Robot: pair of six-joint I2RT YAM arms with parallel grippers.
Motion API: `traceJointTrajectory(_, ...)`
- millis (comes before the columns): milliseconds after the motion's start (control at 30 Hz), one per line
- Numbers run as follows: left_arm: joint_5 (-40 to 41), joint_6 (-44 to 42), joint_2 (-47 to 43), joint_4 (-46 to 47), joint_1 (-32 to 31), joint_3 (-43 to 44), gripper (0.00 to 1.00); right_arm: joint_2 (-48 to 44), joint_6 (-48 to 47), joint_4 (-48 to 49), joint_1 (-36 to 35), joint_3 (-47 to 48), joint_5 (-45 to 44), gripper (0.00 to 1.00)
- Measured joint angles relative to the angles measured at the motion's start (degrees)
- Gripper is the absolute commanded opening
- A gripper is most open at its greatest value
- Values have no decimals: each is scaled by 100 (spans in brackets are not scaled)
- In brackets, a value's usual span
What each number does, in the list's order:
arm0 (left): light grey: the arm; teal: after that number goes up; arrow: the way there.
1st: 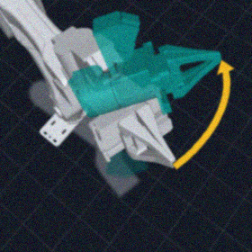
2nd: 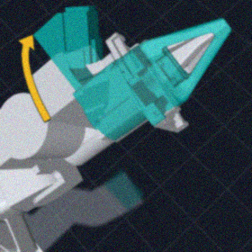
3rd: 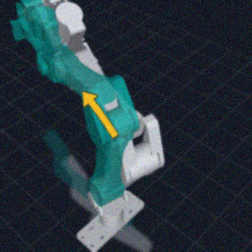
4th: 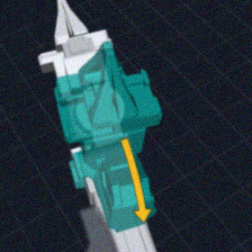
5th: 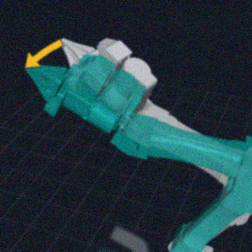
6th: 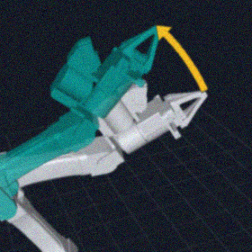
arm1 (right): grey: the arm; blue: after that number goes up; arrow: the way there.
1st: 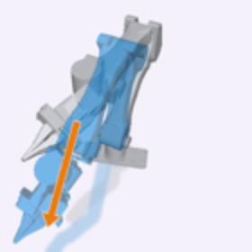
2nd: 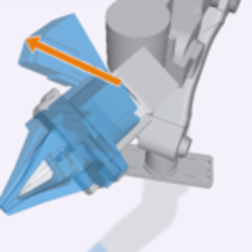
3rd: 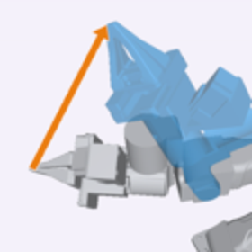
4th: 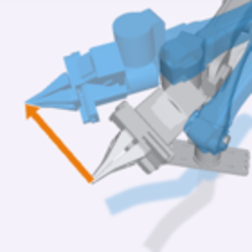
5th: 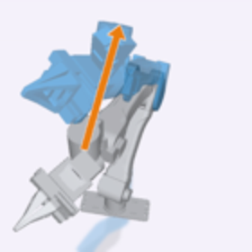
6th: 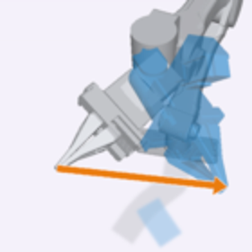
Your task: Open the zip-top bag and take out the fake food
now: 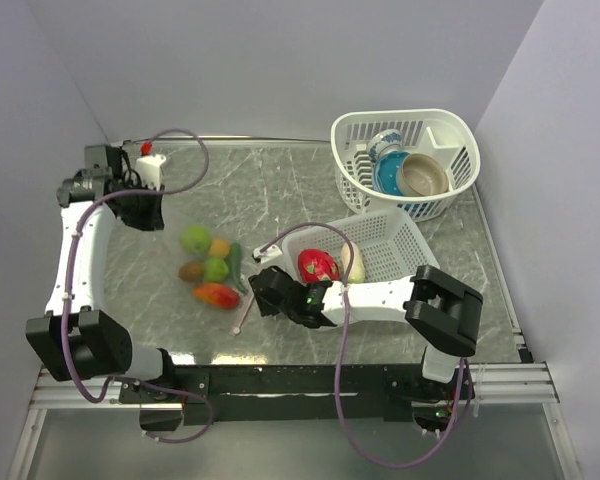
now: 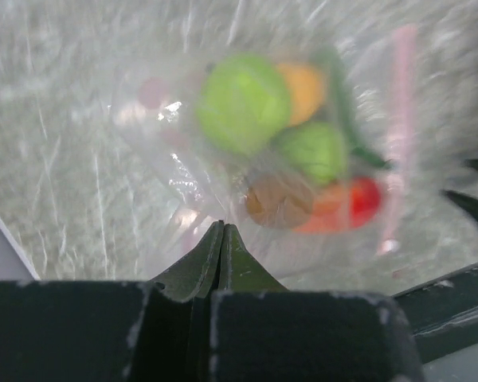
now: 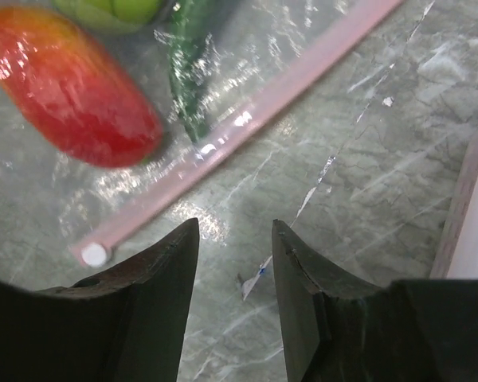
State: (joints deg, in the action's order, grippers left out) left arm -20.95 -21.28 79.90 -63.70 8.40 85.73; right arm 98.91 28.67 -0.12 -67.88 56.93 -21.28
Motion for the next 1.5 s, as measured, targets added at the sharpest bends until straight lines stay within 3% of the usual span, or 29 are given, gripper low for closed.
traceJointTrajectory(233,1419,-48,295,1178,2,-1812,1,195,-68,57,0,-15,-9,52)
traceJointTrajectory(633,2846,-46,1440,2986,-328,-2496,1,424,-289,219,4,-85,-11,52)
traceJointTrajectory(967,2962,181,1556,3182,-1099,-2575,1,737,-501,330,4,332,168,53)
traceJointTrajectory(1100,2962,280,1556,3250,-1141,-2649,1,752,-540,393,4,487,267,63)
traceJointTrajectory(1267,2962,315,1556,3281,-1156,-2680,1,796,-560,466,4,520,328,65)
traceJointTrajectory(1400,2940,343,1556,3274,-1156,-2680,1,1266,-560,439,4,901,337,65)
traceJointTrajectory(1500,2916,358,1519,3265,-1156,-2702,1,1499,-592,509,2,1038,321,54)
